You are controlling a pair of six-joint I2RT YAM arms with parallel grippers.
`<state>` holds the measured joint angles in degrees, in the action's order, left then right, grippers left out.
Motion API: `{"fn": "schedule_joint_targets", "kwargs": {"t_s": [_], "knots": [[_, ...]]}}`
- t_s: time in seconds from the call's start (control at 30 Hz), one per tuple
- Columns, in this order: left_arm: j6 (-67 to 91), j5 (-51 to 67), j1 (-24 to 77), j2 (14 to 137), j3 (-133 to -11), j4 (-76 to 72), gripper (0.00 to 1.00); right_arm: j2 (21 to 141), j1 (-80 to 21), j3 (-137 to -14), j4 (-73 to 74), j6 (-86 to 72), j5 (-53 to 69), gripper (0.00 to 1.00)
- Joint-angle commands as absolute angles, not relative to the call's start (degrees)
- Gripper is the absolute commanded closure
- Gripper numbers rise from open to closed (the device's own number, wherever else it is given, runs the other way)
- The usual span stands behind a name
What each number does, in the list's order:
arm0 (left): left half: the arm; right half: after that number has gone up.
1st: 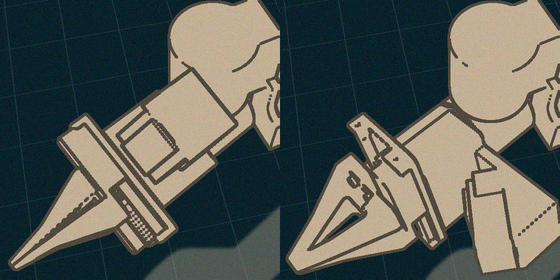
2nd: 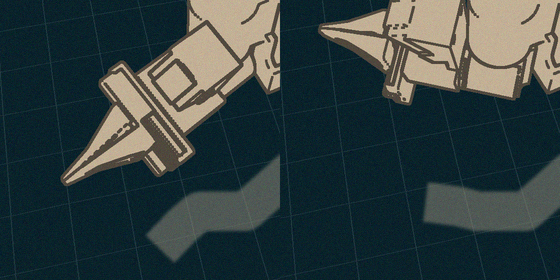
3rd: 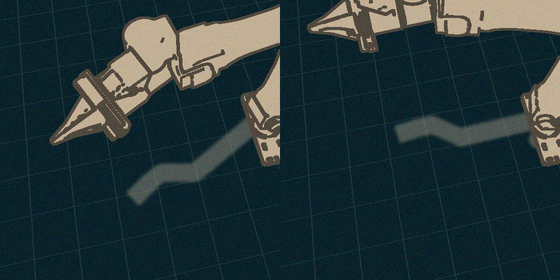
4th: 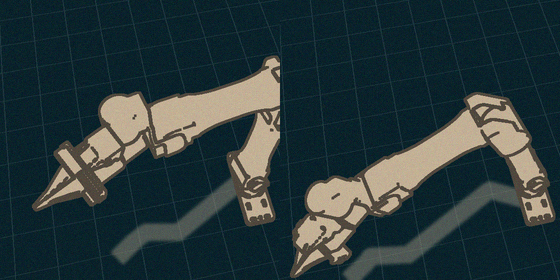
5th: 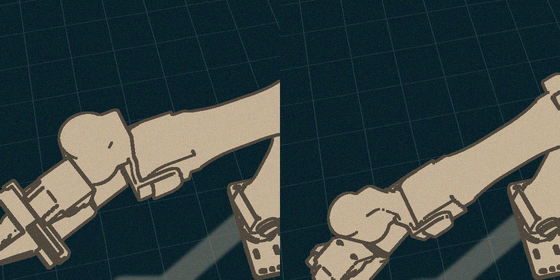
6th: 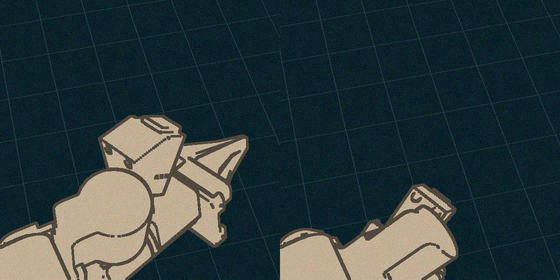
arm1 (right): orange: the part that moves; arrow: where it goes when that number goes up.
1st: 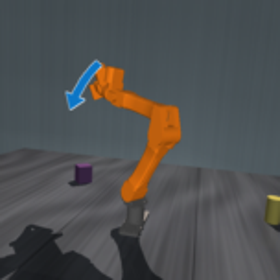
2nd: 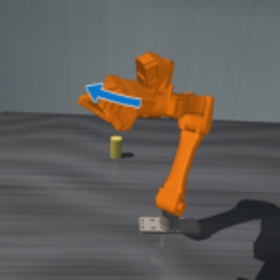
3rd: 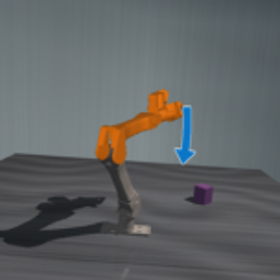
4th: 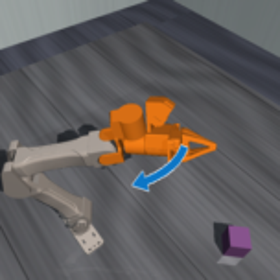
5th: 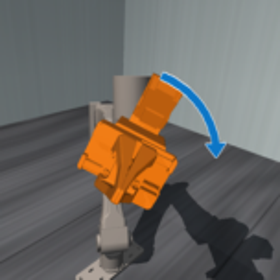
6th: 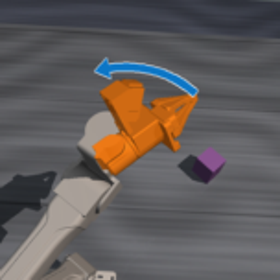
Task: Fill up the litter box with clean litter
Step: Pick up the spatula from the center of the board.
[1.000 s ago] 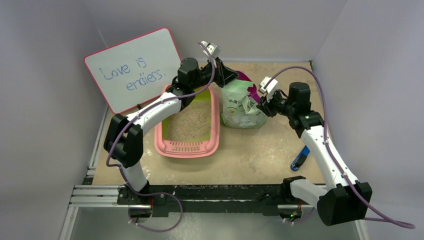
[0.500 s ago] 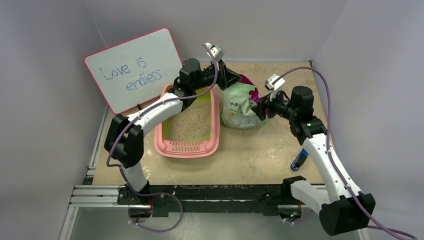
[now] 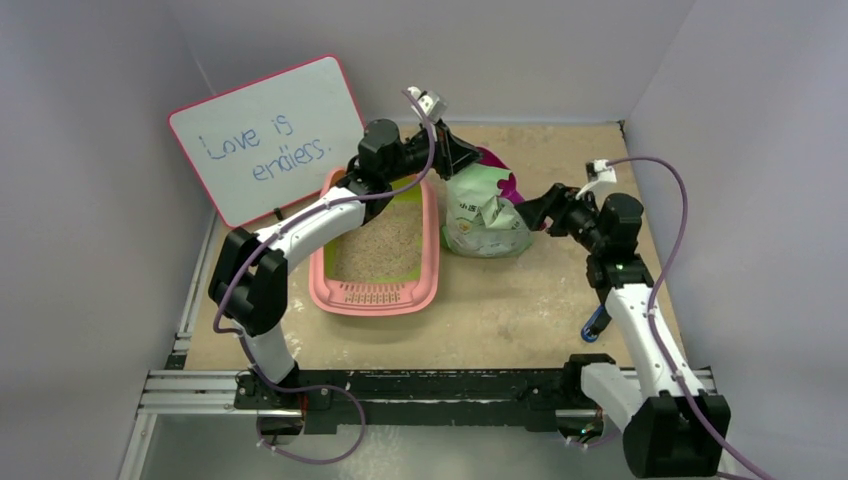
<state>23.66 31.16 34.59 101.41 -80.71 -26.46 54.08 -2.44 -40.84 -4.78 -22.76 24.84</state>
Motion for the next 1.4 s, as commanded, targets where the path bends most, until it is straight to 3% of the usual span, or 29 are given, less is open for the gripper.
{"fn": "schedule_joint_targets", "kwargs": {"t_s": [0.0, 0.27, 0.47, 0.53, 0.77, 1.07, 1.17, 1.23, 1.37], "knots": [[23.5, 29.7, 34.7, 101.3, -79.7, -29.1, 1.00, 55.0, 4.1, -34.5, -26.0, -37.1, 32.7, 0.21], [24.8, 28.9, 34.7, 101.6, -79.1, -30.1, 1.00, 61.8, 4.9, -19.9, -70.5, -49.6, 41.4, 0.22], [25.4, 29.1, 34.7, 101.8, -78.4, -31.1, 1.00, 70.3, 4.9, -18.8, -90.8, -54.2, 44.4, 0.27], [25.4, 29.2, 34.7, 101.7, -78.4, -31.1, 1.00, 71.2, 4.9, -19.1, -92.2, -54.0, 44.9, 0.29], [25.2, 29.2, 34.7, 101.7, -78.4, -30.9, 1.00, 74.1, 4.9, -19.6, -98.7, -55.7, 47.4, 0.55], [25.0, 30.0, 34.7, 101.7, -78.4, -30.8, 1.00, 74.2, 5.0, -20.2, -101.3, -56.1, 46.9, 0.68], [25.2, 30.1, 34.7, 101.7, -78.4, -30.9, 1.00, 72.5, 5.0, -20.1, -98.7, -53.6, 47.3, 0.64], [25.5, 30.4, 34.7, 101.8, -78.4, -31.0, 1.00, 72.1, 5.0, -20.0, -99.2, -52.9, 47.8, 0.52], [25.6, 30.3, 34.7, 101.8, -78.1, -31.3, 1.00, 73.6, 5.0, -21.4, -102.3, -53.5, 49.9, 0.46]]}}
